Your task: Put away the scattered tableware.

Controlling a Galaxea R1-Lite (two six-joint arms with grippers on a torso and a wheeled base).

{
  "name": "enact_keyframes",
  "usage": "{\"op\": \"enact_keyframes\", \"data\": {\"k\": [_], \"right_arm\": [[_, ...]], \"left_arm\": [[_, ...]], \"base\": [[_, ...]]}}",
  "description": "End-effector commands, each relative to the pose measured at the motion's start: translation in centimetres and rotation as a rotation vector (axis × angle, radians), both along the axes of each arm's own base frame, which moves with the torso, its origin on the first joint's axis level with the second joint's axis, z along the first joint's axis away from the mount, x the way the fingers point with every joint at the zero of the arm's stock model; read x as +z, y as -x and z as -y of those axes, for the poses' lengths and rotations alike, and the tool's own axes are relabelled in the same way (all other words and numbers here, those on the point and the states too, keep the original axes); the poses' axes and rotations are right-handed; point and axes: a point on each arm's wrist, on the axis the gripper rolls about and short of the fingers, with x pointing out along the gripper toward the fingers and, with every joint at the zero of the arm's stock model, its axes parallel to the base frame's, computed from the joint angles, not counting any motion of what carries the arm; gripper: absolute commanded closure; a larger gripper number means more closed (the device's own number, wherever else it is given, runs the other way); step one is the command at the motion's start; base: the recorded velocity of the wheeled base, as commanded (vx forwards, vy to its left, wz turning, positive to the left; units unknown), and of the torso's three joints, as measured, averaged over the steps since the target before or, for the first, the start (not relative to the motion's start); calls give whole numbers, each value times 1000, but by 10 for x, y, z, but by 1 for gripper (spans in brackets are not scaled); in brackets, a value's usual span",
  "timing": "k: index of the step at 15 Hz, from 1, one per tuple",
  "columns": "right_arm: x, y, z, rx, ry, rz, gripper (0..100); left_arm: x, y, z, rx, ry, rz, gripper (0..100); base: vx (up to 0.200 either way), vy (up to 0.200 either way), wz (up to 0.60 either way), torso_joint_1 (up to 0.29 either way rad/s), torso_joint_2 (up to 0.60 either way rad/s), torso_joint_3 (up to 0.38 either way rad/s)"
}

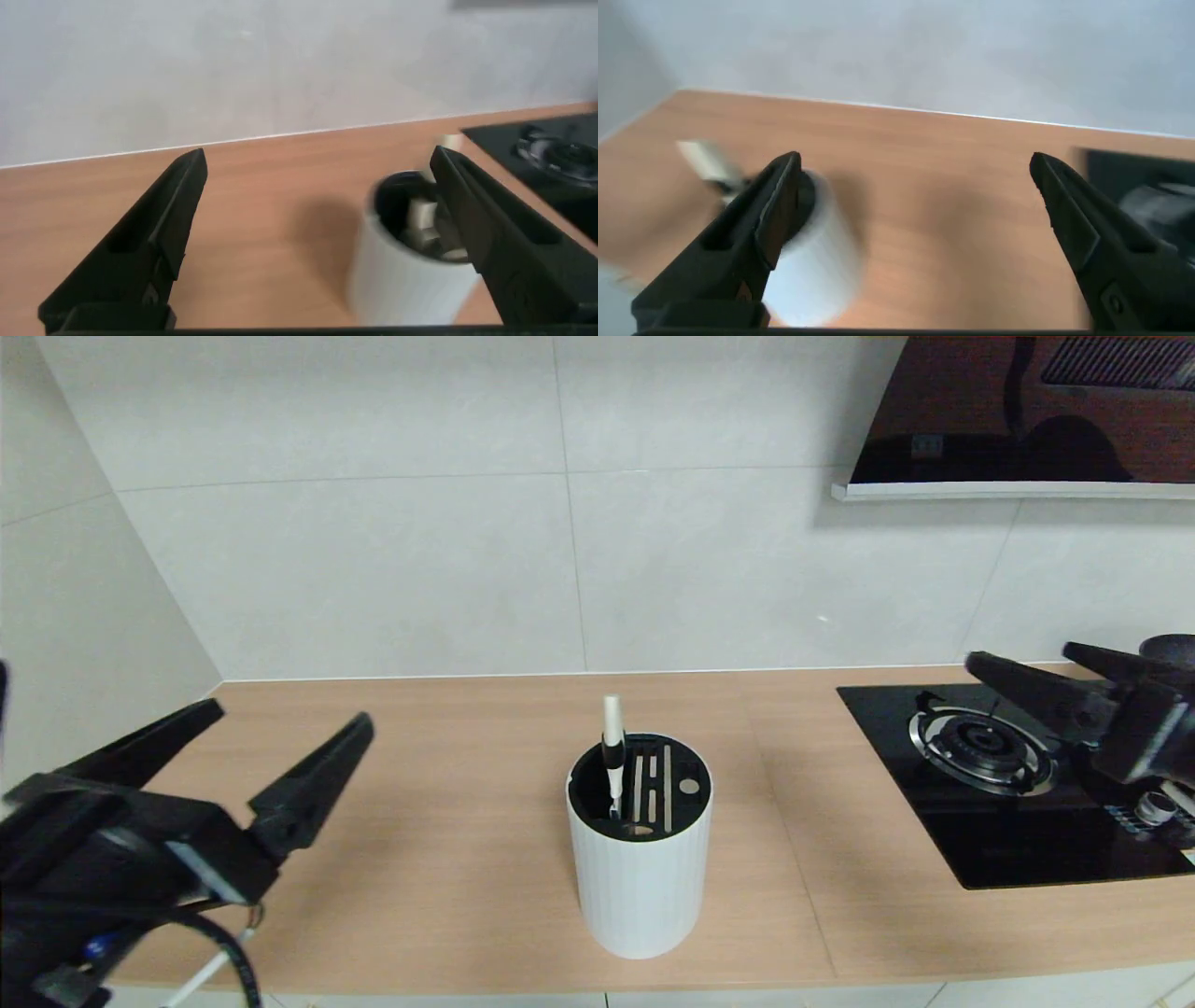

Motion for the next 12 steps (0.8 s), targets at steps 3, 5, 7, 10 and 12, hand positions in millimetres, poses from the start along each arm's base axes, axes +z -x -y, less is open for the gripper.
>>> {"op": "enact_keyframes", "data": {"k": [3,5,7,10,12], "right_arm": [[-13,97,54,-177,-25,201,0],[-23,131,62,-219,-16,226,0],[-47,173,69,-280,17,211,0],[-72,201,69,-344,19,222,0],[-84,206,66,-410,18,238,0]], "left_arm": [[5,76,-76,260,33,149,0],[2,102,-88,381,-7,205,0],[-7,130,-95,488,5,263,0],[-23,153,-96,523,-1,295,0],[-33,161,-94,544,-7,301,0]], "base": [[0,0,0,0,0,0],[0,0,0,0,0,0],[0,0,0,0,0,0],[0,0,0,0,0,0],[0,0,0,0,0,0]]}}
